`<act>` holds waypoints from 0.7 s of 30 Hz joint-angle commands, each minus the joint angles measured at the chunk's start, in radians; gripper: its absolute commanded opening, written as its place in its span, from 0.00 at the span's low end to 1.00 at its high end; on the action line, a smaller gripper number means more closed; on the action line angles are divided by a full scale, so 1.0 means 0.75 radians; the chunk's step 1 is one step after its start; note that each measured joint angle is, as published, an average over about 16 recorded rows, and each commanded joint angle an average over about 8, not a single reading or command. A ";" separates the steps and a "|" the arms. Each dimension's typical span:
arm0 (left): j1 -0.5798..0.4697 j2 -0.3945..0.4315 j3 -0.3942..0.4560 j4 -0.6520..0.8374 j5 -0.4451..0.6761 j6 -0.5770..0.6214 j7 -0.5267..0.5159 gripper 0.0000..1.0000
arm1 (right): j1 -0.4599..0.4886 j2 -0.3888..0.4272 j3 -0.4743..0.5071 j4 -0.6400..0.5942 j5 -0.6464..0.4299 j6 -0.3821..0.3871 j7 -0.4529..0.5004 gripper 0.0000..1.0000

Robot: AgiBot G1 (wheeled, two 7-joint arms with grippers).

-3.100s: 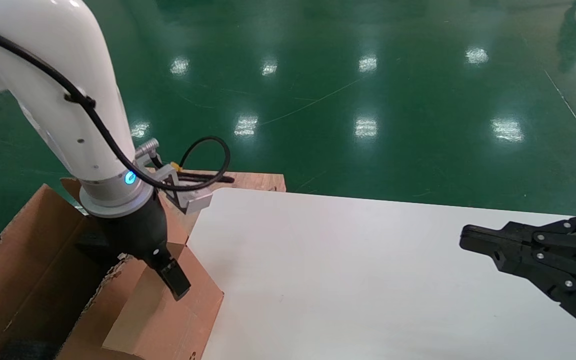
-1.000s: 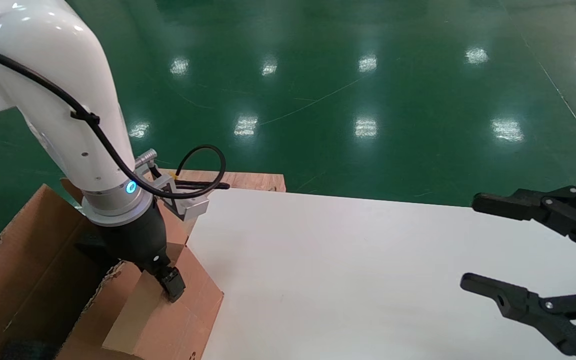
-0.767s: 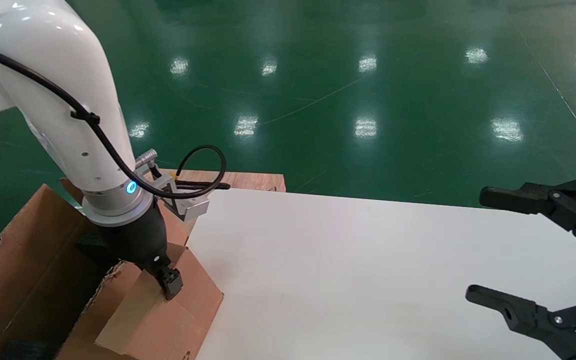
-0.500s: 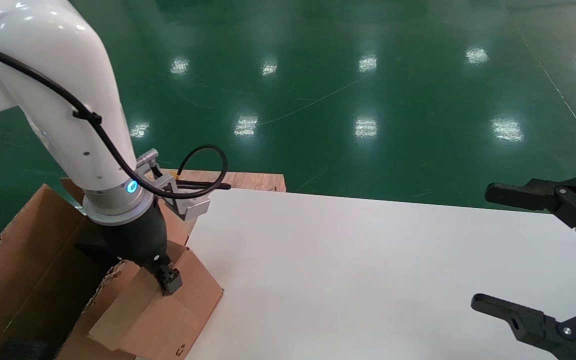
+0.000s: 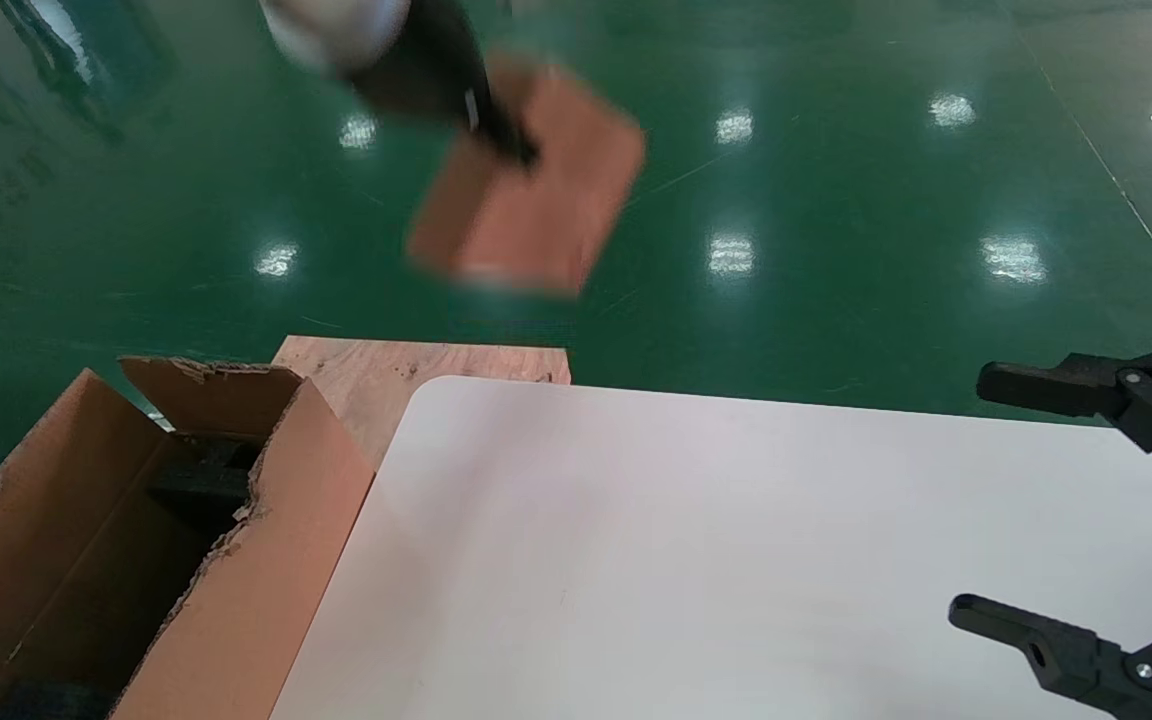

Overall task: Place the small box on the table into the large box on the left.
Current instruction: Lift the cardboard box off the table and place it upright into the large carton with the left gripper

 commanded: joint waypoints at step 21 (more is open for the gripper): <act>-0.484 -0.402 -0.026 -0.067 0.127 0.456 0.350 0.00 | 0.000 0.000 -0.001 0.000 0.001 0.000 -0.001 1.00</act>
